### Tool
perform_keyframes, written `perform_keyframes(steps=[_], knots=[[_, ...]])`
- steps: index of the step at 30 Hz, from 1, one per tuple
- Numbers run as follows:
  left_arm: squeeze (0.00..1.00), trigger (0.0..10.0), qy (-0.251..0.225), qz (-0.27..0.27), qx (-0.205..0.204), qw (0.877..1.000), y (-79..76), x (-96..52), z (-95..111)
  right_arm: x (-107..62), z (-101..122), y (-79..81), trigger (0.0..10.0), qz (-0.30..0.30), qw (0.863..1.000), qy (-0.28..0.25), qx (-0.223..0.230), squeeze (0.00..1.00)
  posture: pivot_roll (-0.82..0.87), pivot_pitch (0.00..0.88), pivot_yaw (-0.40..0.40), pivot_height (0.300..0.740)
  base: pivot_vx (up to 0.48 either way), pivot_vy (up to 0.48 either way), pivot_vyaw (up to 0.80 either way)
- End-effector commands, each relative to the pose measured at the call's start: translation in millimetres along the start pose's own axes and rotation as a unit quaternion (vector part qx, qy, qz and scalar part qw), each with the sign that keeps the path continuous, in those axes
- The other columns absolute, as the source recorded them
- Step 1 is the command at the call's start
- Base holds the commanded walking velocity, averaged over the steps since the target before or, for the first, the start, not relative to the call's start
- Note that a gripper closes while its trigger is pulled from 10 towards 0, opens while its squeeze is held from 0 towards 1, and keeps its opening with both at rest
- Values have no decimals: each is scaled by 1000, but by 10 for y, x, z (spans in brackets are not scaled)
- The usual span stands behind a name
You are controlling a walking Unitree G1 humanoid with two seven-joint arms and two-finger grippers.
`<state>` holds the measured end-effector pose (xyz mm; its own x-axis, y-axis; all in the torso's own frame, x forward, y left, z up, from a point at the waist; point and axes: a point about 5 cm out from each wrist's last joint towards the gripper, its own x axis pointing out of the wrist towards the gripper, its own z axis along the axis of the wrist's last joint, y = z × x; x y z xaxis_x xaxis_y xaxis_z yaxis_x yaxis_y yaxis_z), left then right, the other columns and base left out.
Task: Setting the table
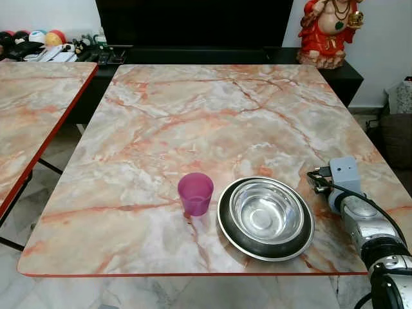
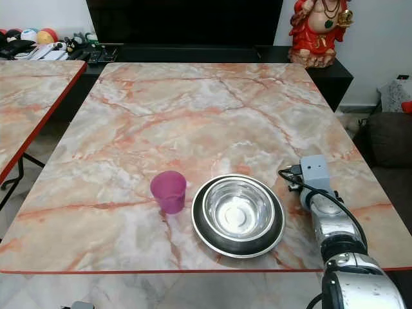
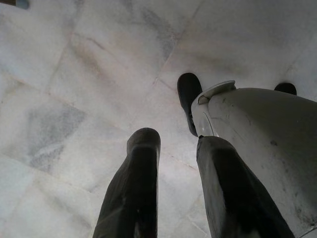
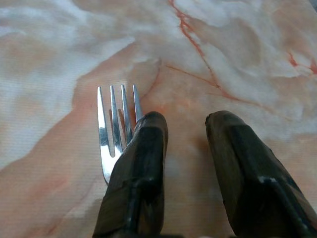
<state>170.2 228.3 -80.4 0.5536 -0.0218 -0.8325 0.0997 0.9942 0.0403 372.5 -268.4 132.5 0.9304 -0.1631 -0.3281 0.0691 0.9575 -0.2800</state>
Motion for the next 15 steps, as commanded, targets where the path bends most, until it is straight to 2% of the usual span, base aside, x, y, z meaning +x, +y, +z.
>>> perform_keyframes(steps=[1,15], knots=[[0,10000,17,-4,7,1000,-17,-13,-94,-4,-36,5,10000,3,1000,7,-3,0,56,161,4,740,0,0,0],[0,10000,15,-5,7,1000,-26,-8,-80,-24,-111,-105,10000,-31,999,25,4,0,53,158,5,740,0,0,0]])
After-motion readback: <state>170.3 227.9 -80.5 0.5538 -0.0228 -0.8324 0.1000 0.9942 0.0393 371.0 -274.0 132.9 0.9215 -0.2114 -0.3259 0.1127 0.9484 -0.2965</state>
